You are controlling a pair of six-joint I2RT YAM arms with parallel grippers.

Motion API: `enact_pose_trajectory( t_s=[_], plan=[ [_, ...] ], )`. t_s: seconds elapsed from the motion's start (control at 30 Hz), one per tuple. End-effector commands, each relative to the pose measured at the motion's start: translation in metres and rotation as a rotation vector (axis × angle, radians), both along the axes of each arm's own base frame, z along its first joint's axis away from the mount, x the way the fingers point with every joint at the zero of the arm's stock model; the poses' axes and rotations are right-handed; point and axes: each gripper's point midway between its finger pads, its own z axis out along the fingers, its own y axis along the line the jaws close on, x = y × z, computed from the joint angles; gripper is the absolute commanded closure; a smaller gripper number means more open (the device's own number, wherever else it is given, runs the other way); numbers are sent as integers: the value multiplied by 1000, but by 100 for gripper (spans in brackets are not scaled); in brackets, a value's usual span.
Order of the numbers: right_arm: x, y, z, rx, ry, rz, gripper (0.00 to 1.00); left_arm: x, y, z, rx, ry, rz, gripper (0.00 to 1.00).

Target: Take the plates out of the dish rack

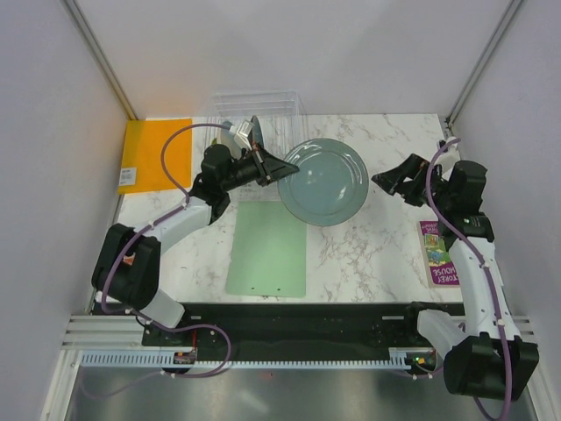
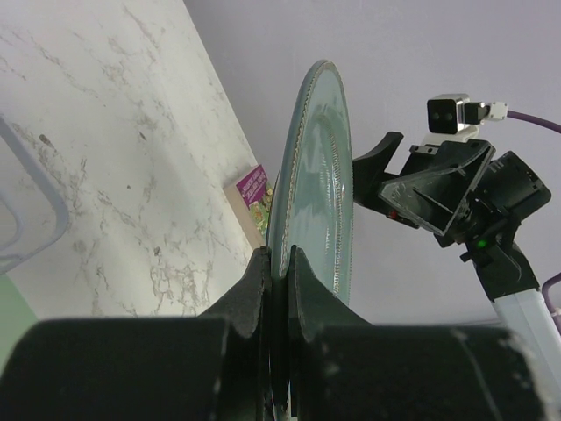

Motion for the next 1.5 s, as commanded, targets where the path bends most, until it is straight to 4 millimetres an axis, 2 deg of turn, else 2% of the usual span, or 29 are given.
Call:
enact_pose_trajectory(
  t_s=[0.0, 0.17, 0.33, 0.47, 0.6, 0.7, 0.77, 0.8, 0.87, 1.07, 1.2, 1.37, 1.4, 1.43, 1.47],
  plan=[
    [-2, 12, 8, 43, -25, 82, 2, 3, -7, 40, -70, -126, -13, 98],
    [-3, 23, 3, 110, -24, 145, 2, 6, -17, 39, -72, -121, -31, 98],
    [-2, 26, -11, 135, 1, 169, 4, 5, -25, 40, -83, -121, -46, 98],
    [1, 30, -19, 175, 24, 188, 7, 5, -29, 40, -85, -122, -50, 98],
    [6, 33, -21, 191, 7, 208, 15, 5, -33, 40, -86, -121, -61, 98],
    [8, 38, -19, 219, -1, 240, 23, 7, -36, 36, -82, -115, -63, 98],
    [7, 44, -21, 236, 6, 273, 30, 7, -39, 35, -84, -113, -72, 98],
    [7, 46, -20, 238, 0, 287, 37, 8, -40, 34, -85, -112, -75, 98],
    [7, 51, -23, 241, 9, 310, 41, 8, -44, 32, -87, -109, -83, 98],
    [3, 67, -26, 262, 24, 395, 63, 11, -49, 23, -91, -93, -91, 98],
    [3, 71, -30, 257, 38, 412, 100, 14, -52, 22, -98, -87, -101, 98],
    [10, 66, -31, 221, 46, 346, 100, 13, -58, 24, -104, -94, -151, 98],
    [13, 64, -30, 203, 39, 329, 100, 14, -58, 24, -97, -99, -155, 94],
    [20, 58, -27, 184, 27, 278, 100, 14, -58, 21, -83, -91, -157, 76],
    [24, 55, -21, 172, 25, 253, 100, 15, -58, 20, -70, -97, -154, 72]
  ],
)
